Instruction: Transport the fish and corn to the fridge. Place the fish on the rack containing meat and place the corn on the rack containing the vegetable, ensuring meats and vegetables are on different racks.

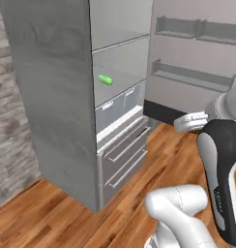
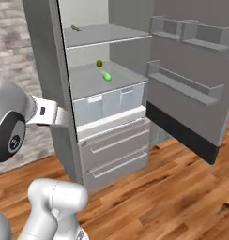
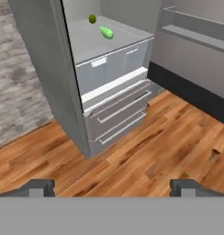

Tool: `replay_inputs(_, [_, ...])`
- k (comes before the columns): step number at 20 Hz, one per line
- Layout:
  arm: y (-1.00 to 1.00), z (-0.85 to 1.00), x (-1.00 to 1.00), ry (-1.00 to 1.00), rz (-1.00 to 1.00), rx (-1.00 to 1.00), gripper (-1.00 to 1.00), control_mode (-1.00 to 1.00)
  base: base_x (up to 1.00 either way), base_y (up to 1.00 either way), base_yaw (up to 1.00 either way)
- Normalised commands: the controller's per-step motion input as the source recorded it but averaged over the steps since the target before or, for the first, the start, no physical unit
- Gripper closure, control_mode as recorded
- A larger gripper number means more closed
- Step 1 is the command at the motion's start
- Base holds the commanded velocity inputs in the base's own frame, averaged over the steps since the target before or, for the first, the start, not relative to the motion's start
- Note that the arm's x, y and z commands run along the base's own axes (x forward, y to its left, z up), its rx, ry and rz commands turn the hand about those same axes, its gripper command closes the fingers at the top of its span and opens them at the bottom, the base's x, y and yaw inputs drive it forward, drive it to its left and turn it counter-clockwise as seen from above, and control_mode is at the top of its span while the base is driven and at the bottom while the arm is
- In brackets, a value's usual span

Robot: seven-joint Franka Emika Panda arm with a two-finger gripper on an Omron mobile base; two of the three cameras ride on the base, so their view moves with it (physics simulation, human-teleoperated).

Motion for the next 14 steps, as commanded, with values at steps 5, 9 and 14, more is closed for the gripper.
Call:
replay_inputs(5, [0.00, 0.00, 0.00, 0.00, 0.00, 0.00, -1.00, 1.00, 0.00, 0.10, -1.00])
replay_inputs(9, [0.00, 0.00, 0.00, 0.00, 0.00, 0.00, -1.00, 1.00, 0.00, 0.01, -1.00])
replay_inputs(14, [0.00, 0.00, 0.00, 0.00, 0.00, 0.00, -1.00, 1.00, 0.17, -0.57, -0.65])
